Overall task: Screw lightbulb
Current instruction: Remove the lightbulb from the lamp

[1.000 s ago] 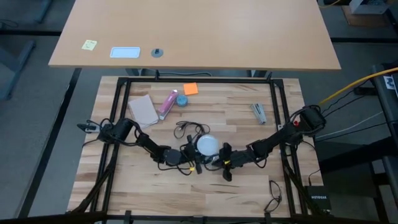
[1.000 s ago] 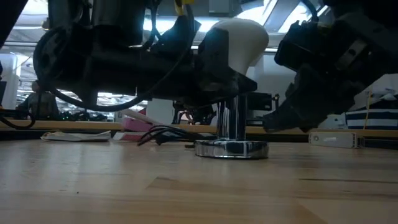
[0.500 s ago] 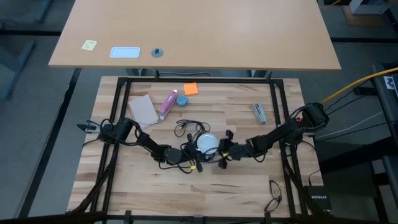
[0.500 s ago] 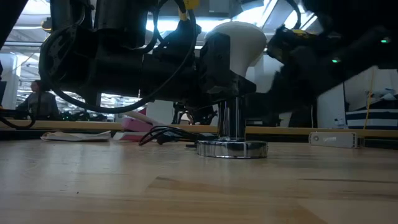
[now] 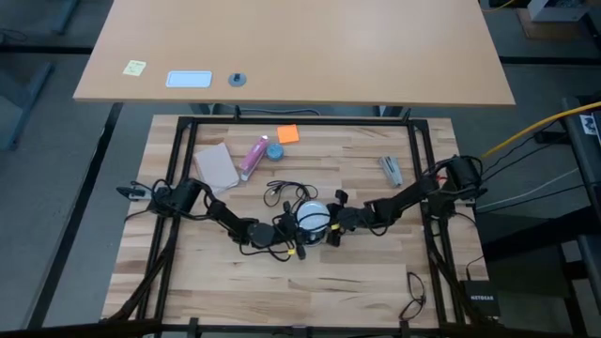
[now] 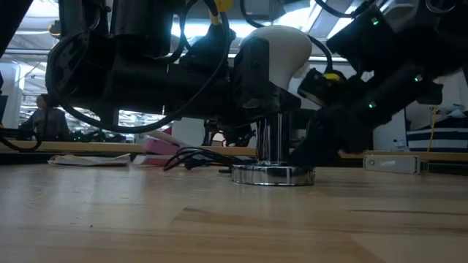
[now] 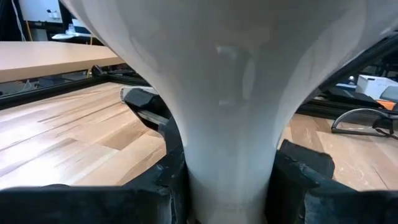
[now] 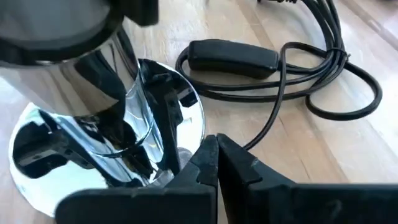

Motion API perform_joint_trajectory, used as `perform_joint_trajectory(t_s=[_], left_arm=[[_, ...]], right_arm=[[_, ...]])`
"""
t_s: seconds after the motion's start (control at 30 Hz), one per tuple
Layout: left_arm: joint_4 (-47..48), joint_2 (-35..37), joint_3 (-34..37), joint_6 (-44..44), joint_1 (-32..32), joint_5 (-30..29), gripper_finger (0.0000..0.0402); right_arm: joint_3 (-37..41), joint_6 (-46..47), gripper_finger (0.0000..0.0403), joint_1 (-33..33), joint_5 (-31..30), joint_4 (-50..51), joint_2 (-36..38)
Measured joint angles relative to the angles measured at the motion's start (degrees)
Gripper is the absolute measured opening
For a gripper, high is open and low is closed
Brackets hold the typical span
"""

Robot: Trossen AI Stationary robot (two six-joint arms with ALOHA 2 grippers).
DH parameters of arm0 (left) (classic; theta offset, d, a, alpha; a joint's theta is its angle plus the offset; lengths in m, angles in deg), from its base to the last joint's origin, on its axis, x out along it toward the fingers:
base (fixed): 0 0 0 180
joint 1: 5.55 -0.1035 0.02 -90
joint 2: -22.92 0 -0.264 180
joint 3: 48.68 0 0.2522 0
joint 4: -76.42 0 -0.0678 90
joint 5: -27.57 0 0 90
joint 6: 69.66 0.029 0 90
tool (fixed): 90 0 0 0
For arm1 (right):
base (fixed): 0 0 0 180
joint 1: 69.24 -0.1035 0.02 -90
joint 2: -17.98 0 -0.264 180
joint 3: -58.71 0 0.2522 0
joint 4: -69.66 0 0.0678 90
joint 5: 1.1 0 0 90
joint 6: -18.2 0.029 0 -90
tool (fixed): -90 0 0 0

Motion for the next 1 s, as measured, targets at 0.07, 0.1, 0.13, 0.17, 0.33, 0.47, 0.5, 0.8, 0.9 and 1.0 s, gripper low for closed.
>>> perform_joint_trajectory(t_s=[0.07,0.1,0.13,0.17,0.33,0.47,0.5,0.8,0.9,1.0], left_arm=[[0.02,0.00,0.00,0.00,0.00,0.10,0.0139],[0.00,0.00,0.00,0.00,0.00,0.10,0.0139],[0.02,0.00,0.00,0.00,0.00,0.10,0.0139],[0.02,0.00,0.00,0.00,0.00,0.08,0.0139],[0.06,-0.01,-0.04,2.19,0.09,-0.75,0.0139],[0.24,-0.02,-0.09,2.56,0.25,-2.43,0.0139],[0.24,-0.02,-0.09,2.86,0.28,-2.58,0.0139],[0.33,0.00,-0.04,3.64,0.83,-4.30,0.0139],[0.37,0.00,-0.05,4.01,0.81,-6.40,0.0139],[0.38,0.00,-0.09,4.58,0.77,-8.67,0.0139]], right_arm=[[-0.03,0.08,0.0005,0.00,-0.84,0.14,-0.53],[-0.05,0.19,0.0005,-0.01,-1.42,0.62,-0.54],[-0.11,0.42,0.0005,-0.07,-1.85,1.38,-0.54],[-0.18,0.72,0.0005,-0.07,-1.87,2.24,-0.54],[-0.20,4.01,0.0005,-0.06,2.04,4.07,-0.37],[-0.09,8.65,0.0005,-1.33,4.77,4.48,-0.36],[-0.09,9.60,0.0005,-1.94,5.28,4.72,-0.36],[0.07,17.10,0.0005,-7.12,8.84,5.61,0.17],[0.09,17.31,0.0005,-8.63,10.96,5.81,1.79],[0.08,17.19,0.0005,-10.06,14.79,5.25,3.21]])
